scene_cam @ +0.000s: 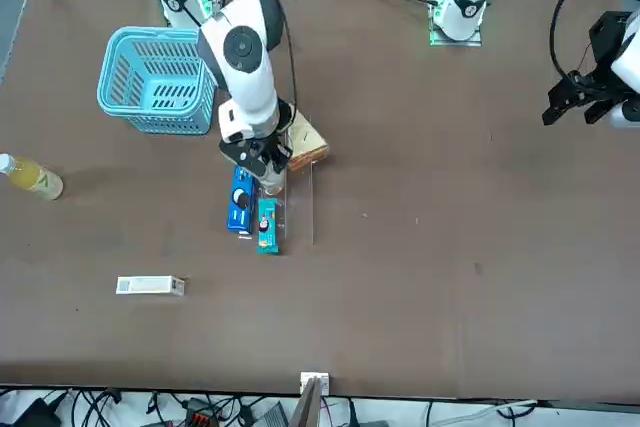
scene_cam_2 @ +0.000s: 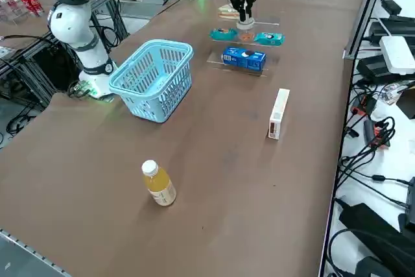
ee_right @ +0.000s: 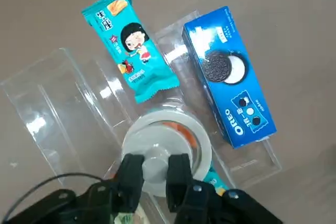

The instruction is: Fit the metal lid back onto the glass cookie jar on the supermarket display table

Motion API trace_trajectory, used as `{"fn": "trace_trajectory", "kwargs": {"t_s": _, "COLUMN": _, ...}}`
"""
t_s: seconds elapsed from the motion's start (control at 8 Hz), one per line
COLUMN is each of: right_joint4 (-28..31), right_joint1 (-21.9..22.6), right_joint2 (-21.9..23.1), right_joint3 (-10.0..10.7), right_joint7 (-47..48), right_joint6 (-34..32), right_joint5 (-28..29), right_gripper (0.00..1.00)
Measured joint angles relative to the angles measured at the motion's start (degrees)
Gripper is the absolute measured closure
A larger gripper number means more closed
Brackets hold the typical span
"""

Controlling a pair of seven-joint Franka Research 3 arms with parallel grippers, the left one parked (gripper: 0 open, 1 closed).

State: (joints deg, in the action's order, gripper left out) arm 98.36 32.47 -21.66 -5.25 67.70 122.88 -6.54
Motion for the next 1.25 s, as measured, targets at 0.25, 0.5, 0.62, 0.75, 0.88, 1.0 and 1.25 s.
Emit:
{"fn": "trace_trajectory", "kwargs": {"t_s": 0.25, "right_joint4": 0.0, "right_joint1": 0.0, "right_joint2": 0.2, "right_joint3": 0.0, "right_joint7": 0.0, "right_joint6": -0.9, "right_joint5": 0.0, "right_gripper": 0.73}}
{"fn": "trace_trajectory", "kwargs": {"t_s": 0.5, "right_joint4": 0.0, "right_joint1": 0.0, "right_joint2": 0.2, "right_joint3": 0.0, "right_joint7": 0.0, "right_joint6": -1.3, "right_joint5": 0.0, "right_gripper": 0.73}}
{"fn": "trace_trajectory", "kwargs": {"t_s": 0.62, "right_joint4": 0.0, "right_joint1": 0.0, "right_joint2": 0.2, "right_joint3": 0.1, "right_joint7": 0.0, "right_joint6": -1.3, "right_joint5": 0.0, "right_gripper": 0.73}}
{"fn": "trace_trajectory", "kwargs": {"t_s": 0.75, "right_joint4": 0.0, "right_joint1": 0.0, "right_joint2": 0.2, "right_joint3": 0.1, "right_joint7": 0.0, "right_joint6": -1.5, "right_joint5": 0.0, "right_gripper": 0.73}}
{"fn": "trace_trajectory", "kwargs": {"t_s": 0.88, "right_joint4": 0.0, "right_joint1": -0.1, "right_joint2": 0.2, "right_joint3": 0.1, "right_joint7": 0.0, "right_joint6": -1.5, "right_joint5": 0.0, "right_gripper": 0.73}}
{"fn": "trace_trajectory", "kwargs": {"t_s": 1.0, "right_joint4": 0.0, "right_joint1": -0.1, "right_joint2": 0.2, "right_joint3": 0.2, "right_joint7": 0.0, "right_joint6": -1.5, "right_joint5": 0.0, "right_gripper": 0.73}}
{"fn": "trace_trajectory", "kwargs": {"t_s": 1.25, "right_joint4": 0.0, "right_joint1": -0.2, "right_joint2": 0.0, "right_joint3": 0.4, "right_joint7": 0.0, "right_joint6": -1.3, "right_joint5": 0.0, "right_gripper": 0.73}}
